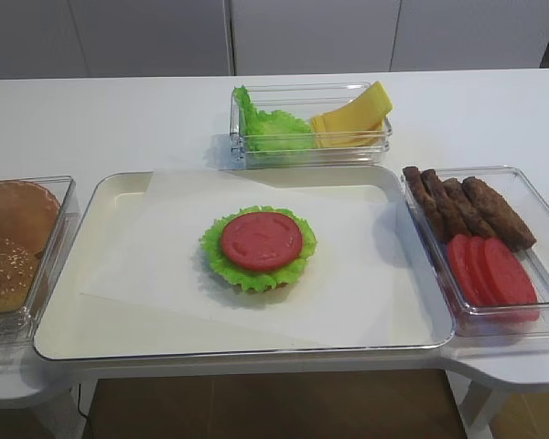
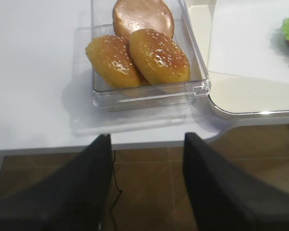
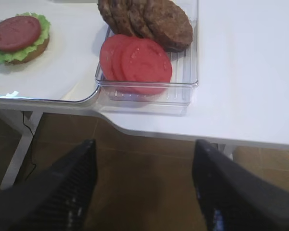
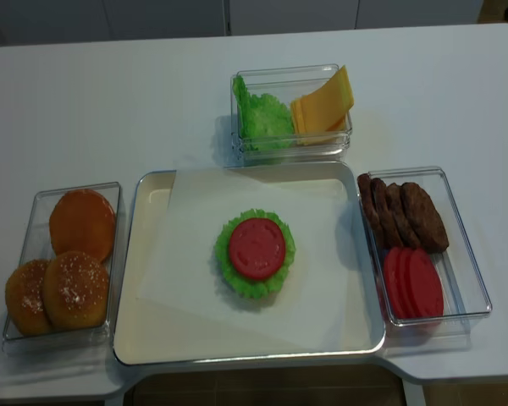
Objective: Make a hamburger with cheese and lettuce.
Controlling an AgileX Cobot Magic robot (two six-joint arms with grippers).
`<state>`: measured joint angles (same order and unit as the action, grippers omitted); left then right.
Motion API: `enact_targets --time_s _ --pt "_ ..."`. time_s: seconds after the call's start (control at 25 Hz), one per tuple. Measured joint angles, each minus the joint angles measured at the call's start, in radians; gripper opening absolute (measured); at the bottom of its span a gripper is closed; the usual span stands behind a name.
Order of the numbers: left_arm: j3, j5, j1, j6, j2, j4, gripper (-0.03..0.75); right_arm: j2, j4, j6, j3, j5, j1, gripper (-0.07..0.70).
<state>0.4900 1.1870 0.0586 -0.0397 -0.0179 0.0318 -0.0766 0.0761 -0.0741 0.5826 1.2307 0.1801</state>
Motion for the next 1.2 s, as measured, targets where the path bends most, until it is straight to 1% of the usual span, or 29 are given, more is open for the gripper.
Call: enact_targets --time_s 0.2,0.36,0.52,0.64,1.0,1.2 --pt "0.000 0.000 0.000 0.000 0.000 0.000 0.358 0.015 0.000 0.037 -0.057 -0.087 0.000 0.468" --pt "0.000 0.000 0.000 0.000 0.000 0.000 0.358 0.015 0.000 0.048 -0.083 -0.126 0.000 0.468" --pt "0.000 0.000 0.000 0.000 0.000 0.000 0.358 0.015 -0.004 0.052 -0.092 -0.128 0.000 0.468" --pt "0.000 0.000 0.000 0.000 0.000 0.000 0.358 0.015 -0.008 0.052 -0.105 -0.115 0.000 0.468" --pt "0.000 0.000 -0.006 0.000 0.000 0.000 0.358 0.015 -0.008 0.052 -0.105 -0.115 0.000 0.468" --pt "0.000 0.000 -0.008 0.000 0.000 0.000 0.358 0.015 -0.008 0.052 -0.105 -0.115 -0.028 0.468"
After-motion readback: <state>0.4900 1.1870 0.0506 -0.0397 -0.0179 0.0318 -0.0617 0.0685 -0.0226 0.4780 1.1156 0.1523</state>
